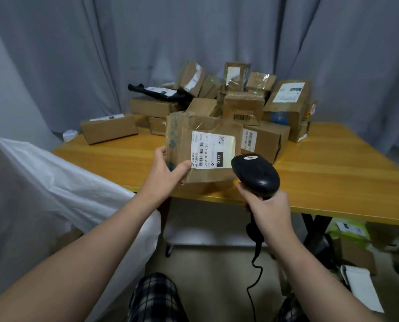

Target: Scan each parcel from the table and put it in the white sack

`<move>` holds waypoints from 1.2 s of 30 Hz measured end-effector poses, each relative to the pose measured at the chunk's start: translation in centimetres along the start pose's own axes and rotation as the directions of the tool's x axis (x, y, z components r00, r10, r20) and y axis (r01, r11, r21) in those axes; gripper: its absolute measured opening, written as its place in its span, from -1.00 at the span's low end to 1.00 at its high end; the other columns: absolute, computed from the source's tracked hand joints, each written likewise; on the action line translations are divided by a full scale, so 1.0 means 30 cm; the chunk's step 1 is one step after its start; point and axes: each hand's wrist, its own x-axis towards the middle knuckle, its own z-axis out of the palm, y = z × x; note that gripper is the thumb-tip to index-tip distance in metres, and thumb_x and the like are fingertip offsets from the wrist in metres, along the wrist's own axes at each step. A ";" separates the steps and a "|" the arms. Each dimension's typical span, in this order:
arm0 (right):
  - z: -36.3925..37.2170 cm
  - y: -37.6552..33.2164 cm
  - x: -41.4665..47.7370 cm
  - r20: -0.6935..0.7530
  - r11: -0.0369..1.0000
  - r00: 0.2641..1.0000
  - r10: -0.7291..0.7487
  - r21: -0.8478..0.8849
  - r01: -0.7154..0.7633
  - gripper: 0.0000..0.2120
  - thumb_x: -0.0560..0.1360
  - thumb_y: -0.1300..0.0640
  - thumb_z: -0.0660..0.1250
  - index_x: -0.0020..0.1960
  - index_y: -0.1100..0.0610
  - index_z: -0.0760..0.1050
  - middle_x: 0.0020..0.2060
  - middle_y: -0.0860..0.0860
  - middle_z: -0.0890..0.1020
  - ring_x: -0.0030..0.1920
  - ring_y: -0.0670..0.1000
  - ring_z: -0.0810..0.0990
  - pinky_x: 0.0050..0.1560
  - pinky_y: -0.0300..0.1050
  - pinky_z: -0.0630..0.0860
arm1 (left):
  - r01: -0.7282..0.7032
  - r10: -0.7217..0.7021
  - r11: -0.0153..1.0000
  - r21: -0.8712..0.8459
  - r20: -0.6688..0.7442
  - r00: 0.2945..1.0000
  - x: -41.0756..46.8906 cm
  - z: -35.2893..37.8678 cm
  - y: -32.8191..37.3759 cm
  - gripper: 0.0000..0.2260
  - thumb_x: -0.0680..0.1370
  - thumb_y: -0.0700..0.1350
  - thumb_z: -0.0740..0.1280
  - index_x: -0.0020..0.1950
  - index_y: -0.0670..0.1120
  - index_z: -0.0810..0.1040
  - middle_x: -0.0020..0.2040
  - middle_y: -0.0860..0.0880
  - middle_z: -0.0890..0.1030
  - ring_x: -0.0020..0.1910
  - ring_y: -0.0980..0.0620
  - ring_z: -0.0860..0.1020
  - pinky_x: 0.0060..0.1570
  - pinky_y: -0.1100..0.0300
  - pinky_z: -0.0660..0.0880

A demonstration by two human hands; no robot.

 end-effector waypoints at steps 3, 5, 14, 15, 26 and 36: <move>0.006 0.008 -0.004 0.027 1.000 1.000 -0.006 -0.008 0.006 -0.81 0.40 0.14 0.51 -0.03 0.02 0.59 -0.25 -0.01 0.64 -0.16 0.04 0.61 -0.10 -0.07 0.52 | 0.055 -0.058 0.998 0.032 0.098 0.993 0.005 0.016 -0.041 -0.41 0.51 -0.02 0.41 0.39 -0.04 0.12 0.28 0.04 0.37 0.24 0.09 0.40 -0.07 0.41 0.48; 0.007 0.015 -0.005 0.024 1.000 1.000 0.007 -0.001 -0.007 -0.81 0.40 0.14 0.51 -0.01 0.04 0.59 -0.25 0.00 0.64 -0.17 0.05 0.61 -0.12 -0.07 0.51 | 0.122 -0.124 0.992 0.017 0.161 0.979 0.004 0.021 -0.065 -0.35 0.46 -0.02 0.45 0.37 -0.03 0.10 0.35 -0.02 0.38 0.31 0.04 0.39 0.19 0.20 0.46; -0.001 0.013 0.009 0.028 1.000 1.000 0.005 -0.002 -0.005 -0.85 0.42 0.16 0.49 -0.04 0.04 0.58 -0.31 0.00 0.62 -0.31 -0.03 0.57 -0.23 -0.09 0.53 | 0.065 -0.068 0.997 0.029 0.118 0.991 0.067 0.014 -0.035 0.15 0.29 0.03 0.58 0.53 0.10 -0.27 0.53 -0.09 0.14 0.48 -0.07 0.22 0.43 -0.11 0.24; -0.002 0.013 0.013 0.027 1.000 1.000 0.003 -0.010 -0.003 -0.82 0.42 0.15 0.49 0.00 0.06 0.58 -0.31 0.00 0.62 -0.31 -0.03 0.58 -0.23 -0.11 0.53 | 0.097 -0.101 0.995 0.036 0.142 0.985 0.064 0.017 -0.053 0.17 0.28 0.01 0.59 0.54 0.09 -0.26 0.53 -0.09 0.14 0.48 -0.07 0.20 0.44 -0.12 0.22; -0.004 0.014 0.043 0.074 0.996 0.996 -0.041 -0.082 0.047 -0.78 0.40 0.11 0.50 0.02 0.09 0.60 -0.30 -0.04 0.61 -0.20 0.01 0.59 -0.16 -0.07 0.52 | 0.165 -0.174 0.984 0.061 0.169 0.970 0.036 0.021 -0.075 -0.52 0.44 -0.10 0.49 0.21 -0.08 0.28 0.10 0.05 0.46 0.14 0.07 0.47 -0.14 0.34 0.43; 0.019 -0.033 0.087 0.134 0.982 0.986 -0.101 -0.147 0.121 -0.81 0.39 0.10 0.51 -0.06 -0.03 0.56 -0.23 -0.03 0.65 -0.13 0.08 0.66 -0.06 0.04 0.61 | -0.125 0.102 0.962 0.243 0.106 0.989 0.226 -0.046 0.208 -0.64 0.46 -0.07 0.46 0.17 -0.09 0.41 -0.01 0.04 0.51 -0.02 0.07 0.49 -0.02 0.14 0.45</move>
